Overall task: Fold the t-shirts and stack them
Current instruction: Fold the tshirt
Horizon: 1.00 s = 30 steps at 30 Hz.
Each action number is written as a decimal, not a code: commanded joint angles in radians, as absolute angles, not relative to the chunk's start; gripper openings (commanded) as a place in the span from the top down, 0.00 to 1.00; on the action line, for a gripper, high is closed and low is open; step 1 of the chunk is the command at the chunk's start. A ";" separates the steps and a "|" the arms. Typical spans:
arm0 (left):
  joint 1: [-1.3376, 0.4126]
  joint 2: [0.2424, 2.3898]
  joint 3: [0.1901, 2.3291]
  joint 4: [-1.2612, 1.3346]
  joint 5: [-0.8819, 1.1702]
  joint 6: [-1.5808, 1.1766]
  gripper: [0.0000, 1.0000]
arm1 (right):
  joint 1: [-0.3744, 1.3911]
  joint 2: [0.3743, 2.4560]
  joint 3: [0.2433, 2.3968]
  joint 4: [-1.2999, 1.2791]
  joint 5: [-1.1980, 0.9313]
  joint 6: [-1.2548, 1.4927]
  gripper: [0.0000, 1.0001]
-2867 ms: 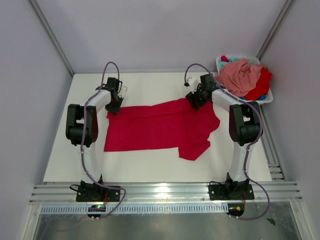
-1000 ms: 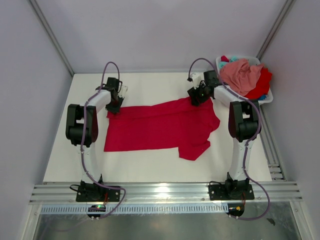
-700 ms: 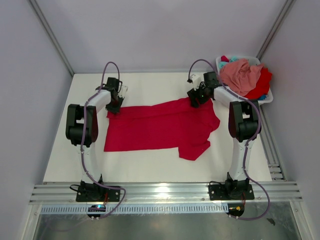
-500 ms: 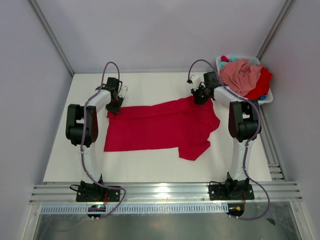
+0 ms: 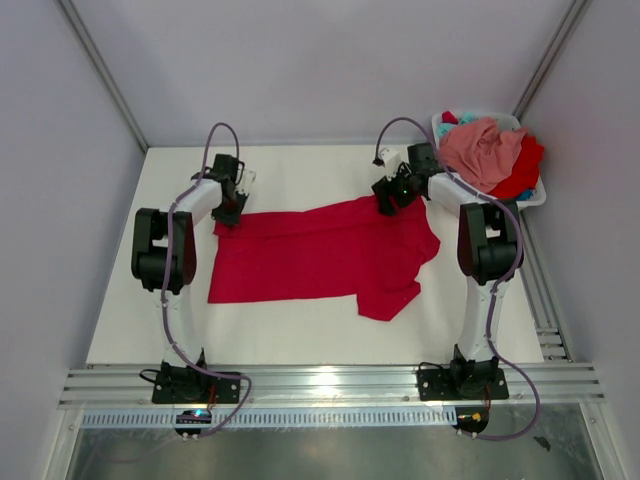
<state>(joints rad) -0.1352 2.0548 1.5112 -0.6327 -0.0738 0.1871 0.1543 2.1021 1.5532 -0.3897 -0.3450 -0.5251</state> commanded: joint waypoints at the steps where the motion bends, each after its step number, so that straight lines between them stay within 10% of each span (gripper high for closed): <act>1: -0.135 2.040 1.542 -0.601 -0.060 0.179 1.00 | 0.160 2.007 1.533 -0.354 -0.451 -0.570 0.18; 30: -0.135 2.063 1.568 -0.626 -0.074 0.183 1.00 | 0.166 2.218 1.858 -0.718 -0.660 -0.854 0.17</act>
<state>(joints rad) -0.1352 2.0602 1.5307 -0.6346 -0.0750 0.1875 0.1570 2.2234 1.8061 -0.6220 -0.5823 -0.7887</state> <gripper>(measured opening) 0.008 0.832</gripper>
